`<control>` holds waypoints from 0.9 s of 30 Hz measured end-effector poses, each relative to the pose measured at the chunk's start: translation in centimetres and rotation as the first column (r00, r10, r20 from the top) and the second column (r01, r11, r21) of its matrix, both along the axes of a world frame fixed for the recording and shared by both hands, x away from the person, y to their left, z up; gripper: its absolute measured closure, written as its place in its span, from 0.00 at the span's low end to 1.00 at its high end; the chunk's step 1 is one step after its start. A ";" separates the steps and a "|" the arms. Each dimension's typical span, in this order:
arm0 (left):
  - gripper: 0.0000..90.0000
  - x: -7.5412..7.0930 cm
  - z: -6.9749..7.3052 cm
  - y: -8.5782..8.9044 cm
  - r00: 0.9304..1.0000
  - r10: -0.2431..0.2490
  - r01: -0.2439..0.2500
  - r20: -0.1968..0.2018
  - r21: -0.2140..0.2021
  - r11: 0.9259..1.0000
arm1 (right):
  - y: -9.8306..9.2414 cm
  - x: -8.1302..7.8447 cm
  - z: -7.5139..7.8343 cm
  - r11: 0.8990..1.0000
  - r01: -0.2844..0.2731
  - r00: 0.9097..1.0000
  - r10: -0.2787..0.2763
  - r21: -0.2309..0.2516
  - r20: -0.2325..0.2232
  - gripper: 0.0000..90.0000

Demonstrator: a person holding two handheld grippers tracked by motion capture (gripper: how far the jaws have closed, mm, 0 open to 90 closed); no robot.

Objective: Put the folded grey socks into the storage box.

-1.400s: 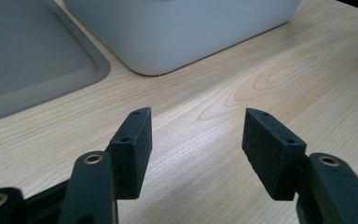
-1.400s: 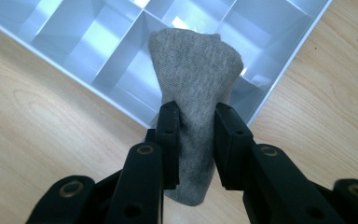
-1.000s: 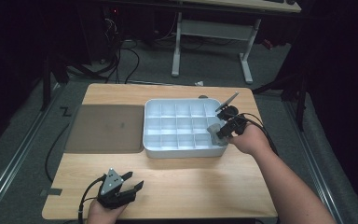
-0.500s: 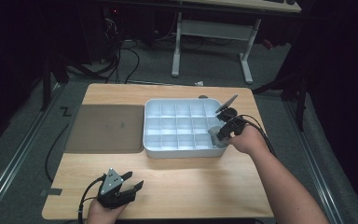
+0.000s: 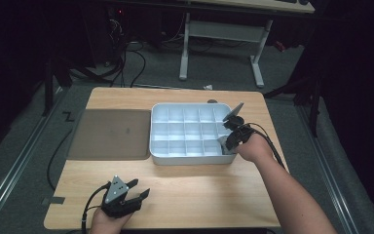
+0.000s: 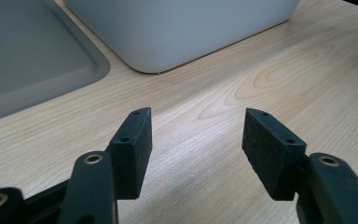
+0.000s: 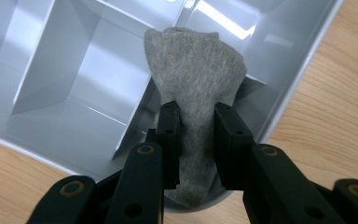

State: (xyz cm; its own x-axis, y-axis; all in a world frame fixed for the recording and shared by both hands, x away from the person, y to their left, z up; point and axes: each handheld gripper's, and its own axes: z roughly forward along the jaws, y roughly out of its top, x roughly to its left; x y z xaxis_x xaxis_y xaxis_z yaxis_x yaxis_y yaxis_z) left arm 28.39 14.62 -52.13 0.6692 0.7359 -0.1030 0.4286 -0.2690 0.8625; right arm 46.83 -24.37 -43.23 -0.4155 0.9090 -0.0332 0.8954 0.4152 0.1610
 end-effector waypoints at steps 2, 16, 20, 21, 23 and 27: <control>0.48 0.0 0.0 0.0 1.000 -0.001 0.001 0.000 0.001 1.000 | 0.0 0.1 -0.3 1.000 0.000 1.000 0.000 -0.002 -0.007 0.83; 0.48 0.0 -0.1 -0.1 1.000 -0.004 0.004 -0.003 0.006 1.000 | 0.7 0.5 -2.4 0.999 0.023 0.999 -0.025 -0.037 -0.044 0.82; 0.48 0.0 -0.1 -0.2 1.000 -0.004 0.004 -0.003 0.005 1.000 | 0.7 0.4 -2.1 0.999 0.015 0.999 -0.016 -0.031 -0.034 0.73; 0.48 0.0 -0.1 -0.2 1.000 -0.004 0.004 -0.003 0.006 1.000 | 0.7 0.3 -2.0 1.000 0.012 0.999 -0.013 -0.027 -0.029 0.70; 0.48 0.0 -0.1 -0.2 1.000 -0.005 0.005 -0.002 0.006 1.000 | 0.7 0.1 -1.6 1.000 0.002 1.000 -0.003 -0.020 -0.019 0.68; 0.48 0.0 0.0 -0.2 1.000 -0.004 0.004 -0.001 0.008 1.000 | 0.7 0.0 -0.5 1.000 -0.005 1.000 0.005 -0.009 -0.008 0.66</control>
State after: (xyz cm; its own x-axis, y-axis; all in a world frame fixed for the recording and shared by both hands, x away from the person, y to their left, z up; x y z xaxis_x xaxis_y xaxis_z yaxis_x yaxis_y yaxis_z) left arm 28.35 14.43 -52.16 0.6724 0.7337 -0.0978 0.4279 -0.2774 0.8602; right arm 46.81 -23.71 -43.70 -0.4204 0.9065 -0.0380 0.8945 0.4211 0.1503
